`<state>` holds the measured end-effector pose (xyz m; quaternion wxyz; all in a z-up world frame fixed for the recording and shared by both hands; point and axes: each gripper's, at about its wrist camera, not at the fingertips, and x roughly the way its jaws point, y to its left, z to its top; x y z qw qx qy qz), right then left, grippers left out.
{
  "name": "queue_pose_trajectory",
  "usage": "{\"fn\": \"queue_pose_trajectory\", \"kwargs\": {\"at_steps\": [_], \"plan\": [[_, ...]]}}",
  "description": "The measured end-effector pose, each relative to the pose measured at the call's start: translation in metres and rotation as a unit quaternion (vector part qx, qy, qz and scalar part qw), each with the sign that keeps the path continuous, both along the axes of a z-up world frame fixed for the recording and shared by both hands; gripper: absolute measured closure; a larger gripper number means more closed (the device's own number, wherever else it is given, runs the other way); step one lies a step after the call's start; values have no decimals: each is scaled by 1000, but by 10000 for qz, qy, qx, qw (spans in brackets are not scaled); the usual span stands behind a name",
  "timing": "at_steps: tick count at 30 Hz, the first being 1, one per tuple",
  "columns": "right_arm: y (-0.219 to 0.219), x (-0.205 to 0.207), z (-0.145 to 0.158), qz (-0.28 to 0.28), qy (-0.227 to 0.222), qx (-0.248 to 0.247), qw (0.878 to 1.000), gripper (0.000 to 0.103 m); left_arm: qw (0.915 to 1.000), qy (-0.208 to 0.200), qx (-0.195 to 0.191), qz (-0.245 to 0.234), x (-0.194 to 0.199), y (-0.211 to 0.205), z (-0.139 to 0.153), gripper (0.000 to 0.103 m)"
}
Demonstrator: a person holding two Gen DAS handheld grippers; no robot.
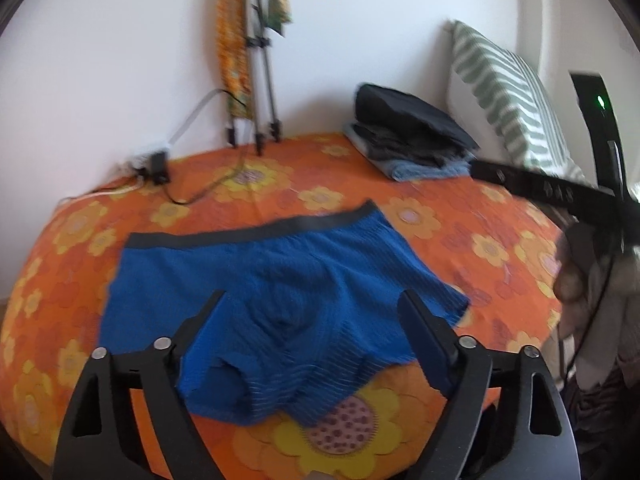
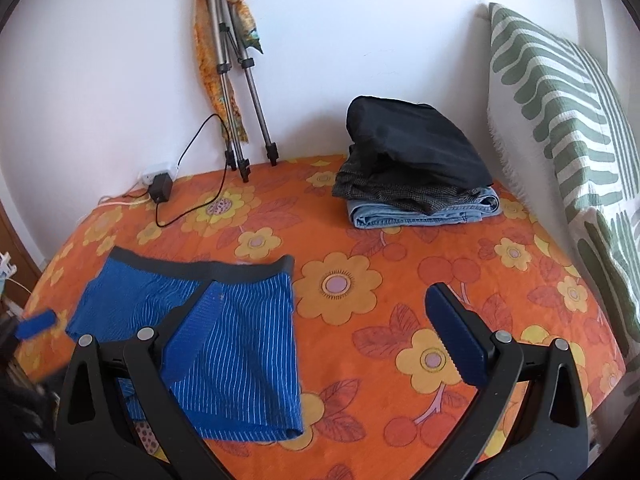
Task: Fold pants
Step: 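Move the left tool to the briefs' leg edge and close on it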
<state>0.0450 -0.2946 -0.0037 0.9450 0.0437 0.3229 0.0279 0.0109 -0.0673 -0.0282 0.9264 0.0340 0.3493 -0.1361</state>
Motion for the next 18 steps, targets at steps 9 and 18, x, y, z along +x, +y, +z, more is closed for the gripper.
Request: {"fn": "queue_pose_trajectory", "kwargs": {"at_steps": [9,18], "plan": [[-37,33,-5,33,467,543,9974,13,9938,376,-76,-1040,3,-67,-14,32],[-51,45,-4,168,643,675,9955,30,9820,730,157,-1738,12,-124,-39,51]]}}
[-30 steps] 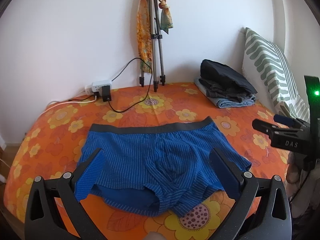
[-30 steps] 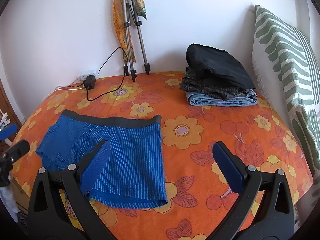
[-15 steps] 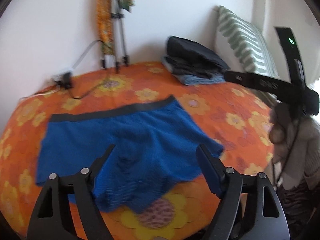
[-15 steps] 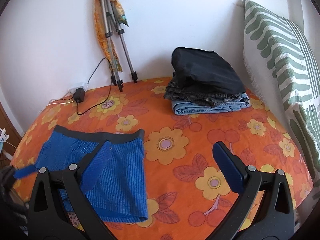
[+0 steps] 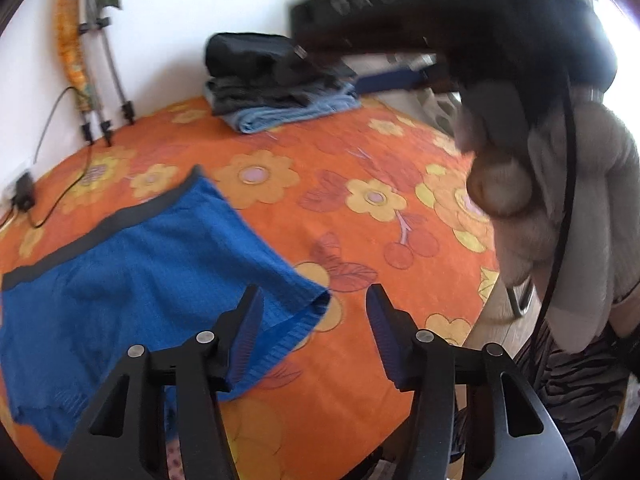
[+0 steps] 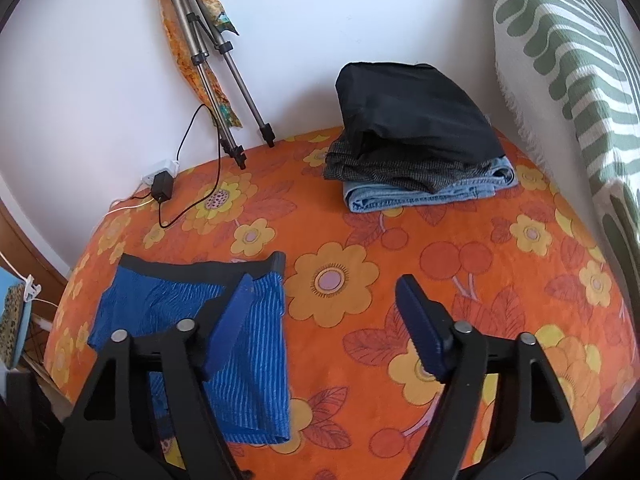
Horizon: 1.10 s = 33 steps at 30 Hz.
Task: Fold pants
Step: 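Move the left tool to the briefs' leg edge and close on it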
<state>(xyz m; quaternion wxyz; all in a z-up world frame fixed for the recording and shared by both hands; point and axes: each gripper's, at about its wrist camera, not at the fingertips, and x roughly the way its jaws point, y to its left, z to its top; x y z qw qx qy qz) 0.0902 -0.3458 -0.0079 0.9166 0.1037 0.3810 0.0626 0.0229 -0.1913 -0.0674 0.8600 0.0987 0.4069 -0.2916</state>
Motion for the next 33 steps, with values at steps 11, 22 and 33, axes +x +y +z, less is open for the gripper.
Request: {"fn": "queue_pose_trajectory", "kwargs": {"at_steps": [11,22,33], "plan": [[-10,23,-16,206,394,122,9989,41,9992,143,379,-17,12,-21,-29,71],[-4,67,-53,545,975,520,9924,42,9995,273,52,143,24,-9,-32,99],[18,114,-91,739,1437,1075,9810,47,9985,137,-381,365,21,16,-6,99]]}}
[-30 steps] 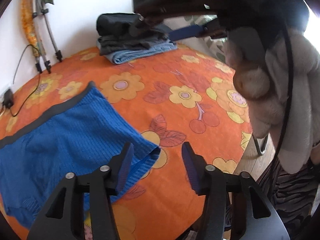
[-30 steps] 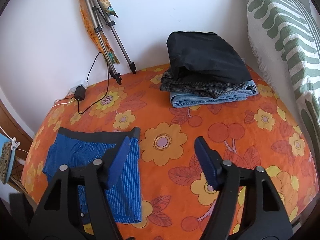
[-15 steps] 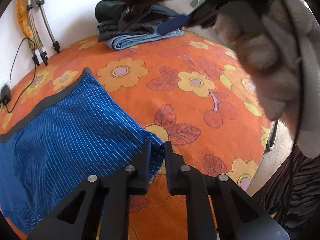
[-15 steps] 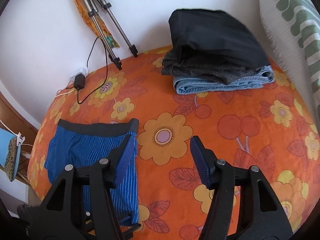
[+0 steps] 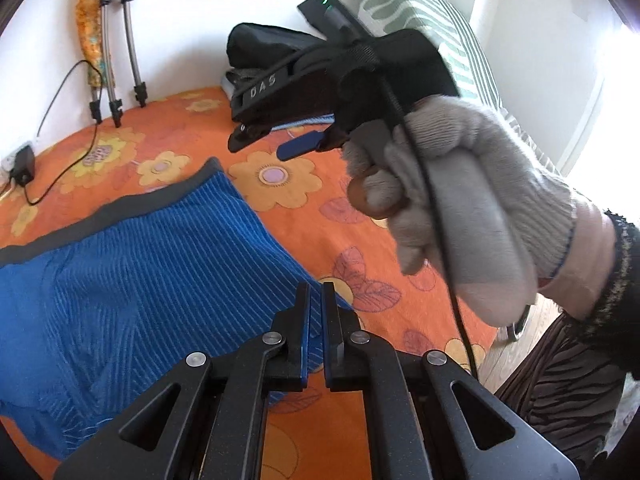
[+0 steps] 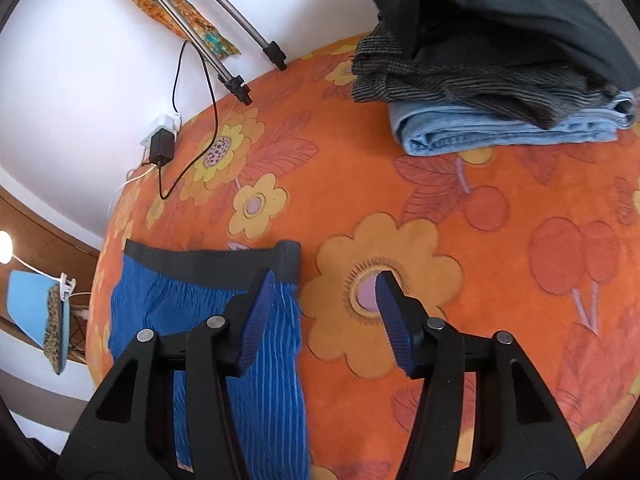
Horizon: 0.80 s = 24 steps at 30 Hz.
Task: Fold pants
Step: 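Move the left tool to the briefs' leg edge and close on it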
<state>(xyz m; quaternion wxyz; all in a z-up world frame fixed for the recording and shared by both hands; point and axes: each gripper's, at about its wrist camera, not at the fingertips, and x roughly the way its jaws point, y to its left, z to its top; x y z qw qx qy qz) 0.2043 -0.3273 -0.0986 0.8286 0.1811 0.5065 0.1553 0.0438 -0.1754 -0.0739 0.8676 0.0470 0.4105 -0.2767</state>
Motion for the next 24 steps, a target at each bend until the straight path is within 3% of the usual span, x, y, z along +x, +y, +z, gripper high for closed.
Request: {"fn": "queue_pose_trajectory", "kwargs": {"at_steps": [6,7,10,12,14,24], "plan": [[4,8,-4,25,58,-76,10000,47,9998,61,99,-187,-2,-7,-7,99],[3,7,-3,26,43,-110,9999,47,9997,75,125,-208,-2,-10,-8,96],[-2,8,-4,5,61,-89,9999,47,9995,173,133,-222,0,-15,-13,74],[-4,10,-7,58,114,-12,9999,47,9993,157,211,-258,0,-19,-16,73],[-2,13,-9,161,138,9,9998,47,9989,140,362,-257,0,-23,-19,60],[12,25,-17,376,174,-21,9991,47,9958,-63,885,-208,-1,-37,-35,59]]}}
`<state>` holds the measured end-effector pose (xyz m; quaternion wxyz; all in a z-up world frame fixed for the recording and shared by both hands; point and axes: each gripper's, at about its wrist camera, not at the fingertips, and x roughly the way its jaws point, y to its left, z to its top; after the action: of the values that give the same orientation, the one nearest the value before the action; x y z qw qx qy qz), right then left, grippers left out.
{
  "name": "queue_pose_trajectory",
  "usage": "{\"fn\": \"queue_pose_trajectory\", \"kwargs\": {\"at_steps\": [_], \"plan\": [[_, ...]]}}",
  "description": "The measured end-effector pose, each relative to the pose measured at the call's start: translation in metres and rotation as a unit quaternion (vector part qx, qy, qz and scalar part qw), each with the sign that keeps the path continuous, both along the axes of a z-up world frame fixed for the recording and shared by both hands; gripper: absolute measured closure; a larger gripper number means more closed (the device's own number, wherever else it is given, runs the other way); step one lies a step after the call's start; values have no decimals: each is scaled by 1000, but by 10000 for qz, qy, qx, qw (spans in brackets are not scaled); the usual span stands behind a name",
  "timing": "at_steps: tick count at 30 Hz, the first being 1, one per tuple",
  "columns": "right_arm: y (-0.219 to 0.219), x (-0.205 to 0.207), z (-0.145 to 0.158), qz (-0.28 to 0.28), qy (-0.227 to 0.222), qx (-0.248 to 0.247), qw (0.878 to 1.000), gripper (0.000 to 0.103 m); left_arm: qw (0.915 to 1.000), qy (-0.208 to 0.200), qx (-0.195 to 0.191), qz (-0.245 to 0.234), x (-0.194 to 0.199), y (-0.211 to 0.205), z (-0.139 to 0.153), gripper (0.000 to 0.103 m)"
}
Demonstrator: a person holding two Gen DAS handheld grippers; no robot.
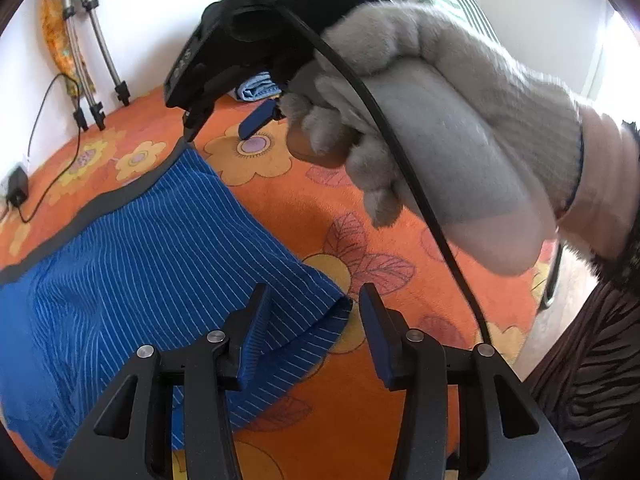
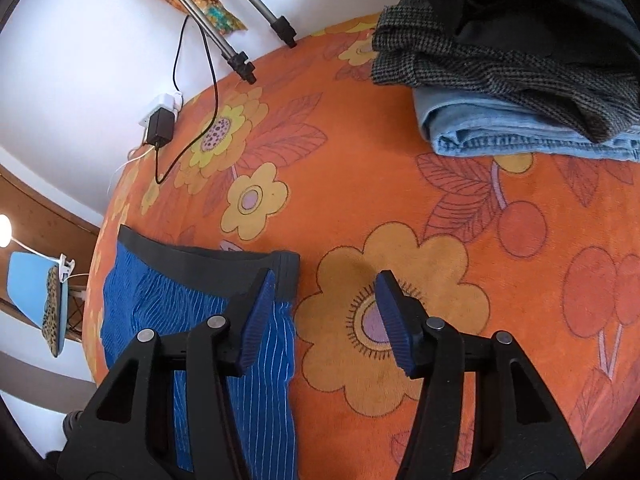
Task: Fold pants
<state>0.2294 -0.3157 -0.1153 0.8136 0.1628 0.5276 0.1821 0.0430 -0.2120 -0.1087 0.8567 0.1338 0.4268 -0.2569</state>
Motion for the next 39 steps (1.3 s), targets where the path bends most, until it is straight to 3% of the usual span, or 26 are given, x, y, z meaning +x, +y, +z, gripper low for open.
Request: {"fn": "queue_pose_trajectory", "kwargs": {"at_steps": [3,5,8,12,15,16,18,21,32,39], "plan": [[1,1,0,19,-11,12,10000,47,9999,-126,6,-31,-3,0,0,73],[2,2,0,53,-18,48,10000,47,9999,-156,-20,-27,-1,2,0,91],[3,2,-1,102,18,199,9997,47,9998,-91,-194,6,2,8,1,97],[11,1,0,253,11,291,9993,47,9991,12,-408,119,8,17,4,99],[20,-1,1,381,-65,99,9992,57,9986,13,-499,189,11,23,8,100],[22,-1,1,397,-79,60,9992,60,9984,16,-527,199,11,25,10,100],[22,1,-1,423,12,175,9990,85,9981,23,-577,233,11,26,11,100],[23,1,-3,364,72,279,9989,90,9972,34,-699,260,8,29,15,100],[22,0,22,182,-69,580,9981,95,9925,-266,-1101,463,-1,59,47,101],[42,-4,51,90,-282,476,9984,96,9873,-539,-1286,762,-18,102,70,101]]}}
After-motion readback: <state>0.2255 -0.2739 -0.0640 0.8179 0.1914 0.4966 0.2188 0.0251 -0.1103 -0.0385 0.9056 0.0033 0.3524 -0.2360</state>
